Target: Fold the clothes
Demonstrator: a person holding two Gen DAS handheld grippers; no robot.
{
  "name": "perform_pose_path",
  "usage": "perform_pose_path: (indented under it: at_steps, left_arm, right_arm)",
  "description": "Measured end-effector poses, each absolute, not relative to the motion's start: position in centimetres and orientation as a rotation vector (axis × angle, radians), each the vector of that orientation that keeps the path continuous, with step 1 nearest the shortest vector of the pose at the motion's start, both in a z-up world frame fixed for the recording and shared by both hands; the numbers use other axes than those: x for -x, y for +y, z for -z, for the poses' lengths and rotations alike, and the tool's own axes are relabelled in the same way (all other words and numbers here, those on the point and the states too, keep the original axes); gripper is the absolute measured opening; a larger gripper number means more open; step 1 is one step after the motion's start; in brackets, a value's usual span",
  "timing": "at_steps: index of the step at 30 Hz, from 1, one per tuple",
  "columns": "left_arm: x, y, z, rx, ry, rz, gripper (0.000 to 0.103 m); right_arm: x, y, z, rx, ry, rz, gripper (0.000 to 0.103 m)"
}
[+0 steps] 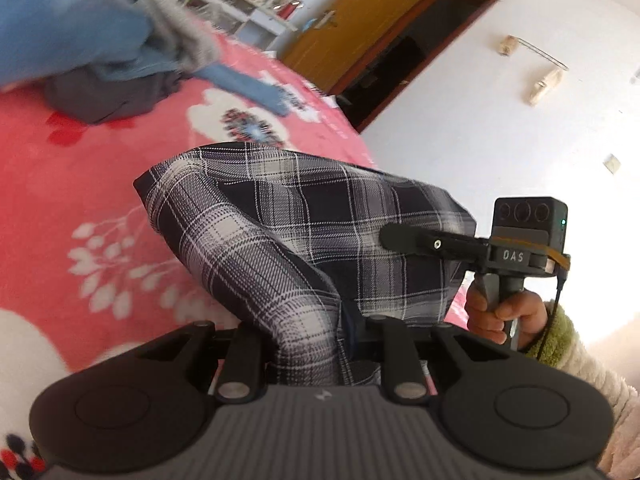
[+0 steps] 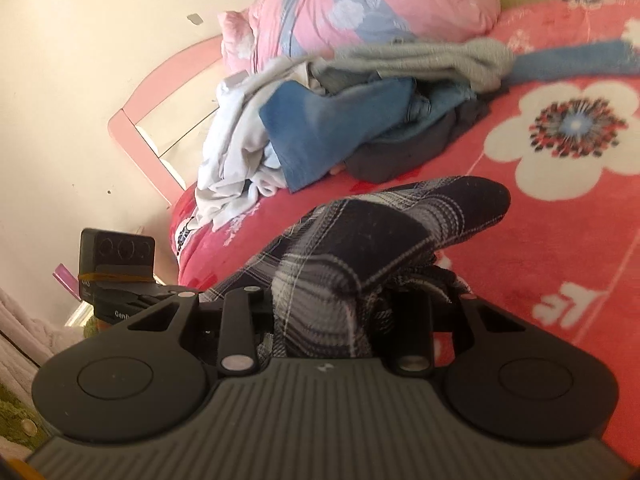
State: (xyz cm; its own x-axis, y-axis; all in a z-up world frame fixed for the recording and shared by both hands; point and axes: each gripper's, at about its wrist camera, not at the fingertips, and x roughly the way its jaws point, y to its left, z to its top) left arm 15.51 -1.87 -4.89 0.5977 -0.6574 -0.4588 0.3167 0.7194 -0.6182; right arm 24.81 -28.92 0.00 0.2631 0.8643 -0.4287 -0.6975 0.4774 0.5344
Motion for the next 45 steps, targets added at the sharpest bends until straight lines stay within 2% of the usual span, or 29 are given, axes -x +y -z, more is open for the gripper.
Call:
perform_pose_path:
  at_steps: [7, 14, 25, 33, 37, 39, 41, 42, 44, 45]
  left_arm:
    - [-16.7, -8.0, 2.4, 0.479, 0.733, 0.723, 0.02]
    - [-23.0, -18.5, 0.7, 0.496, 0.731, 0.873, 0.02]
    - [-37.5, -35.8, 1.3, 0.537, 0.711, 1.04, 0.021]
    - [-43.5, -40.6, 6.3, 0.58, 0.793, 1.05, 0.021]
    - [-45.4, -41.7, 9.0, 0.606, 0.846, 1.032, 0.021]
    - [-46.4, -42.2, 10.4, 0.619, 0.872, 1.024, 0.026]
    - [-47.4, -42.7, 11.7, 0.633, 0.899, 1.014, 0.036]
    - [-47.7, -42.8, 12.1, 0.634, 0.908, 1.012, 0.037]
    - [-47.9, -42.6, 11.9, 0.624, 0.918, 1.015, 0.044]
    - [-47.9, -42.5, 11.7, 0.619, 0.923, 1.016, 0.047]
  right_arm:
    - [-21.0, -35.3, -2.6, -0.273, 0.674, -0.935, 0.036]
    - [-20.6, -44.9, -6.1, -0.203, 0.597, -0.773, 0.036]
    - [-31.7, -60.6, -10.3, -0.057, 0.576, -0.599, 0.036]
    - [-39.9, -66.7, -7.3, 0.008, 0.661, -0.567, 0.037]
    - [-43.7, -68.6, -2.7, 0.041, 0.72, -0.486, 0.046]
    - [-45.1, -70.0, 0.3, -0.018, 0.731, -0.402, 0.053]
    - [-45.6, -71.2, 2.2, -0.093, 0.726, -0.341, 0.063]
    - [-45.7, -71.7, 2.9, -0.132, 0.721, -0.314, 0.065]
    - [-44.8, -72.9, 2.9, -0.195, 0.672, -0.258, 0.076]
    - [-44.1, -73.6, 2.6, -0.223, 0.64, -0.23, 0.079]
